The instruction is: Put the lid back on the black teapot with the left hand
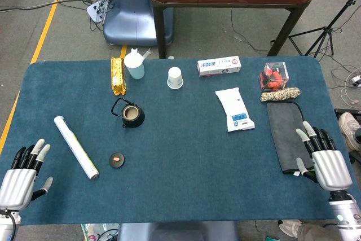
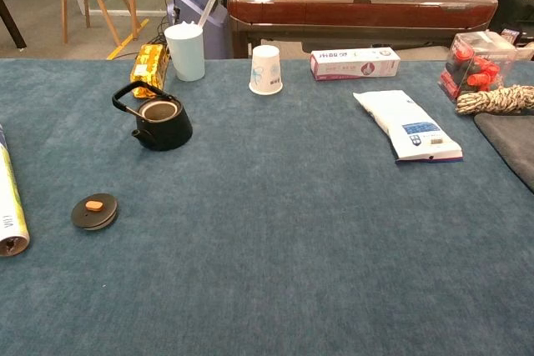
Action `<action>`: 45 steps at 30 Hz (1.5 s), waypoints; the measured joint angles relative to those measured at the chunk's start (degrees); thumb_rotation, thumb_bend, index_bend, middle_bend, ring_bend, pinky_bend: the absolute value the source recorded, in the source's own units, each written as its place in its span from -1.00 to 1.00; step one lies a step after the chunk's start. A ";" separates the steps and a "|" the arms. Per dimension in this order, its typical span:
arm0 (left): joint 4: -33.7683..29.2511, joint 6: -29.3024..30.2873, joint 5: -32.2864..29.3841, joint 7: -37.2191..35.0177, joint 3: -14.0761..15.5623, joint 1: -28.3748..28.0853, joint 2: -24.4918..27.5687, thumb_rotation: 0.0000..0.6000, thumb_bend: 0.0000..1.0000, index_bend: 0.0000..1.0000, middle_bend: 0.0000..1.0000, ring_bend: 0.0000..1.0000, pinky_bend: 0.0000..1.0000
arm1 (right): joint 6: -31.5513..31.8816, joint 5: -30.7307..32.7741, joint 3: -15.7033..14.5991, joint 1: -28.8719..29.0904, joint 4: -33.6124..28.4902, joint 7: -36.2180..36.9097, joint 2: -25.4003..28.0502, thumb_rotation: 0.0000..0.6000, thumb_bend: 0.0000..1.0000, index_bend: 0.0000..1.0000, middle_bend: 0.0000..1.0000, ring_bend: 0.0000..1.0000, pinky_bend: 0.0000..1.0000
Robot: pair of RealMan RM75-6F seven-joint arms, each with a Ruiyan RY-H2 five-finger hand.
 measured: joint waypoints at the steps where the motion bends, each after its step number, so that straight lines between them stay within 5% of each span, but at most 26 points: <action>1: 0.02 -0.01 0.13 0.05 0.00 -0.03 -0.01 1.00 -0.37 -1.00 -1.00 -1.00 -1.00 | 0.05 0.01 0.01 -0.02 0.07 0.06 -0.03 1.00 -0.13 -0.94 -1.00 -1.00 -1.00; 19: -2.79 -0.86 9.29 0.18 4.28 -0.49 2.87 1.00 -0.36 -0.99 -1.00 -1.00 -1.00 | 0.10 -0.88 -0.75 -0.65 0.10 1.85 1.26 1.00 -0.13 -0.94 -1.00 -1.00 -1.00; 30: -4.92 -7.18 5.96 7.69 3.07 -3.04 0.17 1.00 -0.36 -0.93 -1.00 -1.00 -1.00 | 0.37 -5.57 -0.11 1.76 -2.37 6.91 4.57 1.00 -0.13 -0.94 -1.00 -1.00 -1.00; 45: -6.49 -14.99 2.95 13.84 2.21 -7.28 -2.05 1.00 -0.36 -0.86 -1.00 -1.00 -1.00 | -3.32 0.05 3.41 4.69 -9.31 5.39 10.46 1.00 -0.13 -0.94 -1.00 -1.00 -1.00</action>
